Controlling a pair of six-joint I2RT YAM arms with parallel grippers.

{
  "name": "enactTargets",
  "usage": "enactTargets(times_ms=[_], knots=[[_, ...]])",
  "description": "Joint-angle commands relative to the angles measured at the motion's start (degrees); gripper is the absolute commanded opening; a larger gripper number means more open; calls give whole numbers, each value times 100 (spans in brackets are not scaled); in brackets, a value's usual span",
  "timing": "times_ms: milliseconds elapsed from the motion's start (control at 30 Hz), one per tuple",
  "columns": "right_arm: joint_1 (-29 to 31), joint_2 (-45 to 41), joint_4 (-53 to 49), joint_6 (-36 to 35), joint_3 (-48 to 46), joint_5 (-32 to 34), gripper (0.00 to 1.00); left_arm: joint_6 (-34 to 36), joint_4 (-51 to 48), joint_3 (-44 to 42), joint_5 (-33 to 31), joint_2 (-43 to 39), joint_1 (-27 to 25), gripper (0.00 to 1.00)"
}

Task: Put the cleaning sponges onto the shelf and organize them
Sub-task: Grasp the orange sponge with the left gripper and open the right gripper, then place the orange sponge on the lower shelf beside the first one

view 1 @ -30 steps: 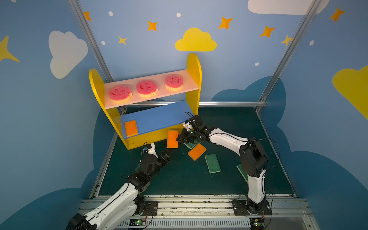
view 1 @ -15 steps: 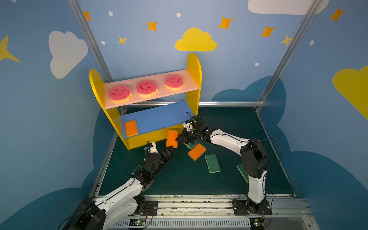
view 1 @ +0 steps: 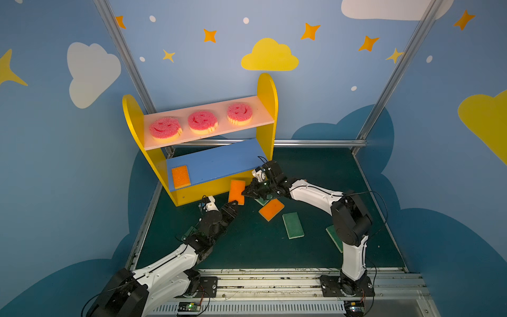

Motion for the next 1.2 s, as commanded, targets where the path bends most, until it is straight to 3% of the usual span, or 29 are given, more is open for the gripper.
enactTargets(times_ms=[0,367,533,667,767,933,1033,1167], knots=[[7,-269,166,37,-61,-87,0,-74,175,103,-111,71,-10,41],[65,-245,248,54,-136,-142,0,-62,311,112,-174,182,-14,23],[117,-230,333,69,-184,-153,0,-69,197,124,-259,123,-14,3],[122,-243,318,21,-201,-159,0,-78,112,116,-342,26,-11,3],[109,-277,256,-52,-179,-141,13,-104,83,103,-438,-74,-2,3],[67,-400,120,-137,-121,-16,42,-55,76,134,-351,-196,236,3],[59,-488,54,-218,-144,55,49,-126,209,143,-8,-204,563,3],[18,-620,152,-221,-337,91,50,-136,236,184,141,-304,881,3]])
